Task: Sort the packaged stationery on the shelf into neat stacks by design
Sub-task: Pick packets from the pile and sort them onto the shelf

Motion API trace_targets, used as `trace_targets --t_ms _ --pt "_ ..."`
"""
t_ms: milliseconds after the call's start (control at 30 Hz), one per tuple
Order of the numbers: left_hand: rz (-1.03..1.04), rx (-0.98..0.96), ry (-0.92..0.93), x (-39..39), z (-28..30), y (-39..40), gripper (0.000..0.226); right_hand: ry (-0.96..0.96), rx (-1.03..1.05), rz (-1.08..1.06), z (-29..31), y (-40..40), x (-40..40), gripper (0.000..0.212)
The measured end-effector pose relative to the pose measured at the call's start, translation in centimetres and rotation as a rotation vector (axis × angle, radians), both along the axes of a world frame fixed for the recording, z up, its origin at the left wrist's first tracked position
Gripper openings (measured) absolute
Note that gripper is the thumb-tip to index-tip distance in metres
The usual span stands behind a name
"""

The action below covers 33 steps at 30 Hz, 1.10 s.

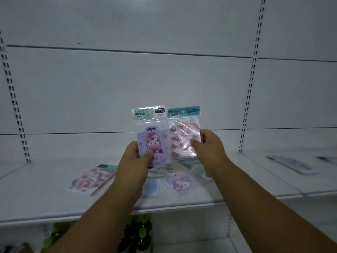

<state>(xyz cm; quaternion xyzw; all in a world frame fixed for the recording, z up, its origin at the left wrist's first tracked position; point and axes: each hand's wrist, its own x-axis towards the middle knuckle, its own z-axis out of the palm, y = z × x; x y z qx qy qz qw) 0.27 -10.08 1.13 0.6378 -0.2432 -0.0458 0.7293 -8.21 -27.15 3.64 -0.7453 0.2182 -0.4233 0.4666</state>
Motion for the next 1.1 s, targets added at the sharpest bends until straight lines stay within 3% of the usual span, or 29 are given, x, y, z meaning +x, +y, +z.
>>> trace_targets --t_ms 300,567,767,1033,1100 --pt "-0.185 0.072 -0.016 -11.6 0.0 -15.3 0.012 -0.062 0.066 -0.190 0.0 -11.6 -17.7 0.013" --pt "-0.305 0.141 0.086 -22.9 0.7 -30.3 0.008 -0.057 0.054 -0.188 0.4 -24.0 -31.8 0.018" --pt "-0.241 0.374 0.120 -24.1 0.1 -38.7 0.013 -0.034 0.092 -0.157 0.8 -30.2 -34.1 0.020" --pt "-0.177 0.780 -0.125 -22.1 -0.7 -44.3 0.044 -0.029 0.137 -0.162 0.4 -34.8 -32.3 0.021" --pt "-0.178 0.854 -0.171 -21.7 -0.6 -44.5 0.041 -0.016 0.135 -0.164 0.3 -35.5 -31.5 0.020"
